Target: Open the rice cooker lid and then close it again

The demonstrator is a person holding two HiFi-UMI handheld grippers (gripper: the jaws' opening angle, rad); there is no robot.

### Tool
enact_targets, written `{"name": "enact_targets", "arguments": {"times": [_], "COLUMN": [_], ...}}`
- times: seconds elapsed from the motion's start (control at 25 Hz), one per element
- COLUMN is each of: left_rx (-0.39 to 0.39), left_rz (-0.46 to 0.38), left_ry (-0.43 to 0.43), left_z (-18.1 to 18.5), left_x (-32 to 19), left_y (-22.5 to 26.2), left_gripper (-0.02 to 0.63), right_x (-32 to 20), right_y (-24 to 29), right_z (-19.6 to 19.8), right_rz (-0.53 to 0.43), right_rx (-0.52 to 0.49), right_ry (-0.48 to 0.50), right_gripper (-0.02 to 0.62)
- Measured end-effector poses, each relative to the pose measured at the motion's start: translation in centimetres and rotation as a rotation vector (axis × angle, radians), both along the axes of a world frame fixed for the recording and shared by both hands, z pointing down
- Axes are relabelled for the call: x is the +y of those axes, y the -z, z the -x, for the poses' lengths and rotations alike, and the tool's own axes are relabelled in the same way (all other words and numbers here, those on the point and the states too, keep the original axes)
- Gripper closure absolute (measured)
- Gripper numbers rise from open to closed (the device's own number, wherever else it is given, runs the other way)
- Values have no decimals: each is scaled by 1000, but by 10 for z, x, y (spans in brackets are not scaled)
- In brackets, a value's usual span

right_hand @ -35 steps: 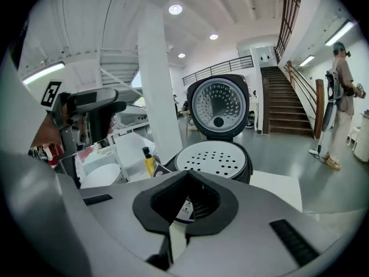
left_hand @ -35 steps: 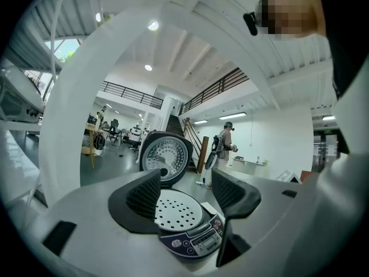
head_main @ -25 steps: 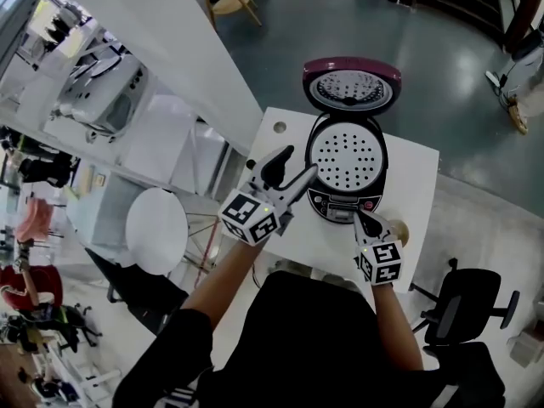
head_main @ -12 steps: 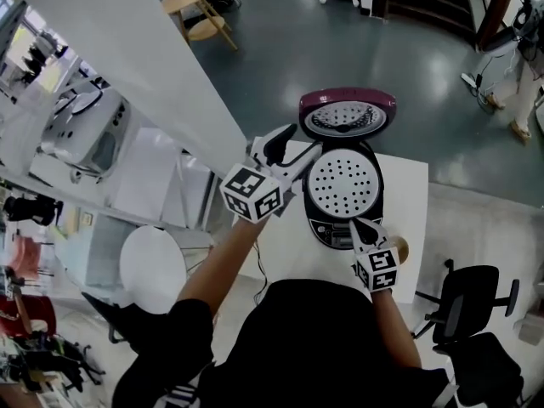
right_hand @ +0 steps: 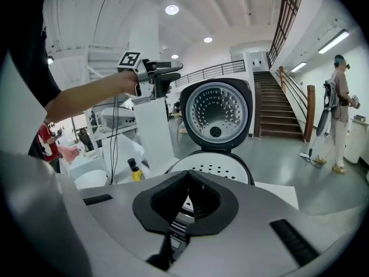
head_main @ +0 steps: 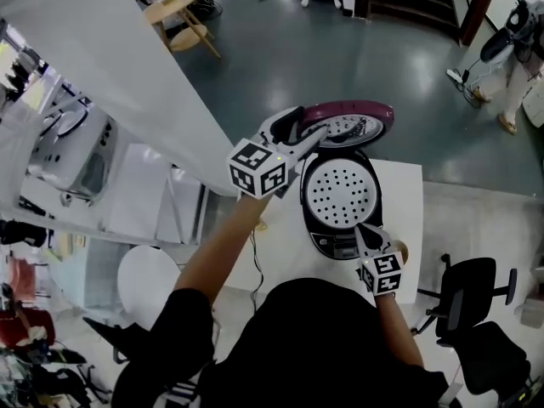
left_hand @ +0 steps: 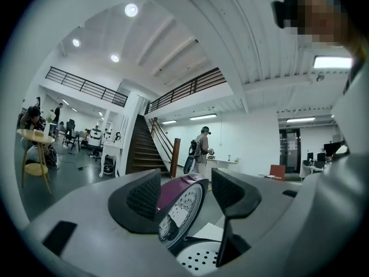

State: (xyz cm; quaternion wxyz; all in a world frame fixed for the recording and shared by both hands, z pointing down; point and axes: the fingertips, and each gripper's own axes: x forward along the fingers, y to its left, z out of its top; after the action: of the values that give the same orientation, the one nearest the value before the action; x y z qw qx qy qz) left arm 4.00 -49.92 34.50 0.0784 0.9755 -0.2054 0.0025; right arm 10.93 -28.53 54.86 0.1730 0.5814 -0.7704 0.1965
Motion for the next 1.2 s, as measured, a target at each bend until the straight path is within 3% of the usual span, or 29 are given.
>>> {"name": "enact_targets", "arguments": {"times": [0.32, 0.6, 0.84, 1.2], "left_rx": [7, -71, -147, -229], "left_rz": [28, 69, 28, 22], "left_ry": [4, -68, -103, -174], "left_z": [-2, -17, -25, -28], "left_x": [-49, -61, -58, -49], "left_y": [-5, -28, -37, -37], "left_gripper": [353, 357, 469, 492], "right_x": [6, 12, 14, 21], "right_y": [-7, -12, -12, -12], "right_z": [-7, -17, -17, -15], "right_rz": [15, 24, 22, 15], "right_rx": [2, 6, 7, -2], "right_ry": [-51, -107, -121, -118], "right_gripper": [595, 595, 595, 596]}}
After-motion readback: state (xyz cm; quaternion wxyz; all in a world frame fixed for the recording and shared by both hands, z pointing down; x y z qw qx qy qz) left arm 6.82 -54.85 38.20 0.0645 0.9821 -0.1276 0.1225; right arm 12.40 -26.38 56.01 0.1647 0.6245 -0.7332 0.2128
